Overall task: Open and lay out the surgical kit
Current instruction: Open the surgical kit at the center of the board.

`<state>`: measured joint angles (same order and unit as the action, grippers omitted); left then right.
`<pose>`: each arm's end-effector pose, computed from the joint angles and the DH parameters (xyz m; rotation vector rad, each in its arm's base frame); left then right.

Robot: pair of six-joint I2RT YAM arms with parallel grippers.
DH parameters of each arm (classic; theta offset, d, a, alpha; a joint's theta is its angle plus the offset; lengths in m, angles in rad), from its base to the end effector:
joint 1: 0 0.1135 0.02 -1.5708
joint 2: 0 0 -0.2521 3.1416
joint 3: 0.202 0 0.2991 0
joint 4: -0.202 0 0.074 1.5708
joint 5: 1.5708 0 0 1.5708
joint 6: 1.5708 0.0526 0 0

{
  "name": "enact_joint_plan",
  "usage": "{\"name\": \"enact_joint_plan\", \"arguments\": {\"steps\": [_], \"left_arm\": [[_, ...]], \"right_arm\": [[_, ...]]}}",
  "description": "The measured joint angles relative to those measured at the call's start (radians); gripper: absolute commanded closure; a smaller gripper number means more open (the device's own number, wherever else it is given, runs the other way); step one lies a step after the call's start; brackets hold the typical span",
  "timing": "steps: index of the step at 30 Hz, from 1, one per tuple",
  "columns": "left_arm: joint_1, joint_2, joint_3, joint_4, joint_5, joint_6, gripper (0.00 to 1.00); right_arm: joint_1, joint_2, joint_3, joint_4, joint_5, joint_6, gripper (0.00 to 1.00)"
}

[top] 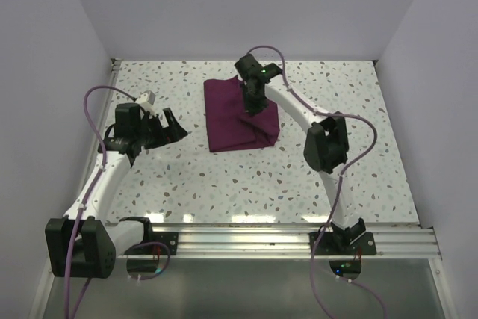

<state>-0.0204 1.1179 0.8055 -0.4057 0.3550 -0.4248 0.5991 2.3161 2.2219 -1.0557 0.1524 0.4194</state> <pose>0.2994 -0.0244 0.2261 -0.2793 2.2993 -0.6354 0.4503 0.2978 0.2160 -0.1984 2.6925 0.1012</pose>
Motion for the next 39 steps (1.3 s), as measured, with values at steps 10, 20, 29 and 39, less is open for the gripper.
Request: {"name": "enact_joint_plan", "arguments": {"steps": [10,20,29,39], "left_arm": [[-0.124,0.092,0.069,-0.006,-0.077,-0.001,0.06],[-0.426,0.410,0.356,-0.037,-0.269,-0.012,0.07],[-0.658,0.768,0.698,-0.135,-0.457,-0.047,0.10],[-0.740,1.016,0.880,-0.279,-0.573,-0.090,0.40]], "right_arm": [[-0.197,-0.366,-0.438,0.119,0.119,0.021,1.00],[-0.272,-0.372,-0.727,0.153,0.240,0.073,1.00],[-0.450,-0.373,-0.784,0.167,0.282,0.109,0.70],[-0.521,-0.372,-0.742,0.140,0.265,0.106,0.09]]}}
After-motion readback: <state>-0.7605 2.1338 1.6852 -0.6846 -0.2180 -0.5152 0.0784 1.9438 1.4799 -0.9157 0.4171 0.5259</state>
